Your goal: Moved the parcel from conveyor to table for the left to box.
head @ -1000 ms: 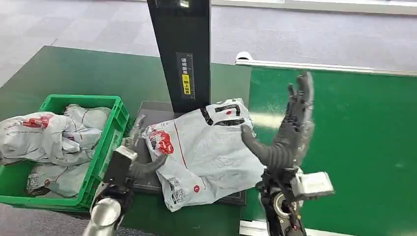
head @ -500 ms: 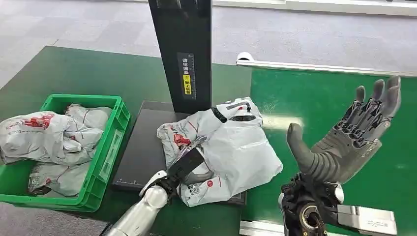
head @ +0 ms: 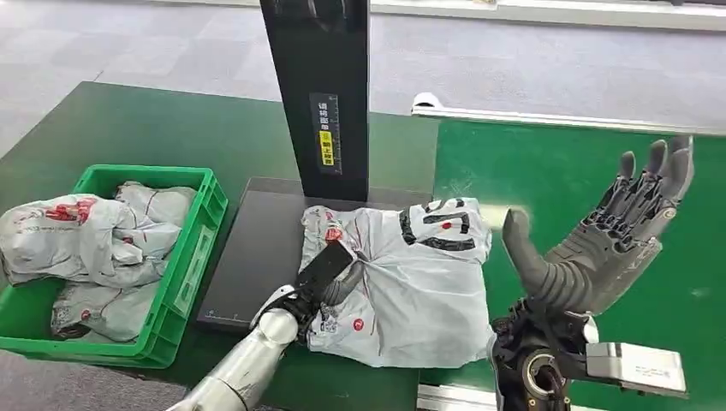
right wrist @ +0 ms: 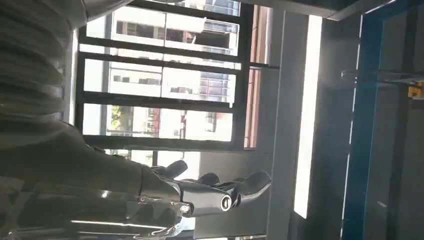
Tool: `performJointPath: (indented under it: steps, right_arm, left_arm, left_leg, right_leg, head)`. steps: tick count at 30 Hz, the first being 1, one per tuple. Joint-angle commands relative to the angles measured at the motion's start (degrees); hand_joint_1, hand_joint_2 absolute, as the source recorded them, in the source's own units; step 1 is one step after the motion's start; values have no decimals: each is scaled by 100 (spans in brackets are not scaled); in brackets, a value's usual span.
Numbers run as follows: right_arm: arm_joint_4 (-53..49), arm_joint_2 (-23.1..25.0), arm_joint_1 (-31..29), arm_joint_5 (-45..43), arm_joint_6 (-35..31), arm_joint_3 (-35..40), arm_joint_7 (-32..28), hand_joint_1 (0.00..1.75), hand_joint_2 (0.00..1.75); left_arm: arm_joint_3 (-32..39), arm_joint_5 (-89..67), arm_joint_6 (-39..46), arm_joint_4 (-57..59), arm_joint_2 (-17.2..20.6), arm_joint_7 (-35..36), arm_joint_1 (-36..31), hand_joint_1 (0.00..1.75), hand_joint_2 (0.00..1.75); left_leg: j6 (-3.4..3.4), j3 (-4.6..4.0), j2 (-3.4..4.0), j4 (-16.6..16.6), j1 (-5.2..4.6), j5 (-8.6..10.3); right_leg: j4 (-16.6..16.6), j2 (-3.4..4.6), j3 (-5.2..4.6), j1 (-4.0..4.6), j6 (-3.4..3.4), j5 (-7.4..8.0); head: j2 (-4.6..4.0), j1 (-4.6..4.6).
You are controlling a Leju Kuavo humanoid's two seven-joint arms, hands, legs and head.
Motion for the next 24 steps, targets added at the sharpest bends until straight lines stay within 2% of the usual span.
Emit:
performJointPath:
  steps: [1,7,13,14,18,21,24]
  right_arm:
    - [463,5,-9,22,-68,-331,-26,0,175]
    - [537,-6,83,-21,-100,-456,-60,0,175]
    - [580,-13,47,-119,-72,-495,-44,0,175]
    - [553,-1,42,-113,-68,-505,-16,0,175]
    - [453,34,120,-86,-61,-519,83,0,175]
    - [453,16,172,-79,-97,-496,124,0,175]
    - [465,-18,237,-115,-133,-478,187,0,175]
  left_arm:
    - [396,969,141,-2423,613,10,617,175,175]
    - [1221,1540,893,-4292,933,-302,1259,175,175]
    - [2210,1889,1670,-5603,1032,-792,1882,175,175]
    - [2337,1937,1715,-5684,1031,-803,1912,175,175]
    - [3128,1810,2476,-5638,968,-953,1893,175,175]
    - [3786,1940,2690,-5200,1017,-973,1748,175,175]
    - [4453,1415,3286,-4478,1195,-706,1602,175,175]
  left_leg:
    - [-1,-15,21,-2,5,1]
    - [-2,-22,41,-7,8,-1]
    - [-1,-23,56,-12,9,-3]
    - [-1,-17,70,-19,9,-3]
    - [-2,-33,46,-8,5,-1]
    - [-2,-27,40,-15,6,3]
    - [-2,-24,45,-18,3,4]
  right_leg:
    - [-4,20,-20,6,-4,8]
    - [-8,39,-32,11,-7,11]
    - [-13,52,-36,13,-6,13]
    - [-18,66,-36,13,-8,16]
    - [-3,42,-46,8,-6,6]
    - [-11,36,-38,10,-8,9]
    - [-9,41,-37,7,-7,10]
  head:
    - [0,0]
    - [0,0]
    - [-2,-2]
    - [0,0]
    - [-2,-2]
    - [-2,-2]
    - [0,0]
